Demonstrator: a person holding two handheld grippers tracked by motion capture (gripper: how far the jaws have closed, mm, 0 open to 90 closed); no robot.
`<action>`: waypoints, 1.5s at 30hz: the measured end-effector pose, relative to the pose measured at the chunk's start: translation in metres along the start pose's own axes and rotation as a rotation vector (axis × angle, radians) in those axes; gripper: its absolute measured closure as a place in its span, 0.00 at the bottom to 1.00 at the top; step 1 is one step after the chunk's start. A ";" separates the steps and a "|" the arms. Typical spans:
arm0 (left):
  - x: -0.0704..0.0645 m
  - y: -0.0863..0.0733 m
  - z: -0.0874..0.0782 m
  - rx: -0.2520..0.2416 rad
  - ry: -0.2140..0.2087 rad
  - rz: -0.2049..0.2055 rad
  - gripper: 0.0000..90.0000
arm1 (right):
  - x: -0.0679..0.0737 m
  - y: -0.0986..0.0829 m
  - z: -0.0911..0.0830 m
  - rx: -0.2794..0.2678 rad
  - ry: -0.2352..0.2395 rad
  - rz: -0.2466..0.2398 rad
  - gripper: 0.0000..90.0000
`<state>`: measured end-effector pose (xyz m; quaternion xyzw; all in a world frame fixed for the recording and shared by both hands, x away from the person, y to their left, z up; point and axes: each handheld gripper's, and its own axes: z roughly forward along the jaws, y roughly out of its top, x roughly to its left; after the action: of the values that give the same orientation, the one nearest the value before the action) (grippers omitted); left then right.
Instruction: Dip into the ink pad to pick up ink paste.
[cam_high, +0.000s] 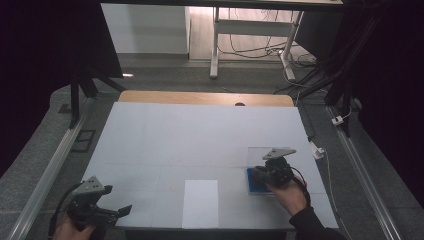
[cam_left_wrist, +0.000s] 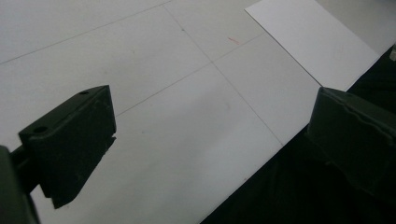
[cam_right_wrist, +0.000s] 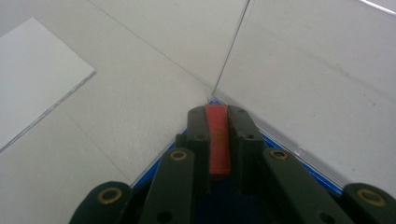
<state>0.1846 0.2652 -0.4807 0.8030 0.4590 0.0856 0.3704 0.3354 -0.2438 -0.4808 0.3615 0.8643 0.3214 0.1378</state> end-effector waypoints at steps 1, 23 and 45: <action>0.000 0.000 0.000 0.000 0.000 0.001 0.02 | 0.000 0.000 0.000 0.000 0.002 0.003 0.89; 0.000 0.000 0.000 -0.003 -0.008 0.000 0.02 | 0.000 0.001 -0.019 -0.068 0.019 -0.019 0.89; 0.000 0.000 -0.001 -0.005 -0.015 0.002 0.02 | 0.022 0.008 -0.042 -0.160 0.093 -0.043 0.89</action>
<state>0.1844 0.2657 -0.4804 0.8032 0.4551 0.0809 0.3757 0.3044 -0.2431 -0.4444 0.3154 0.8489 0.4028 0.1328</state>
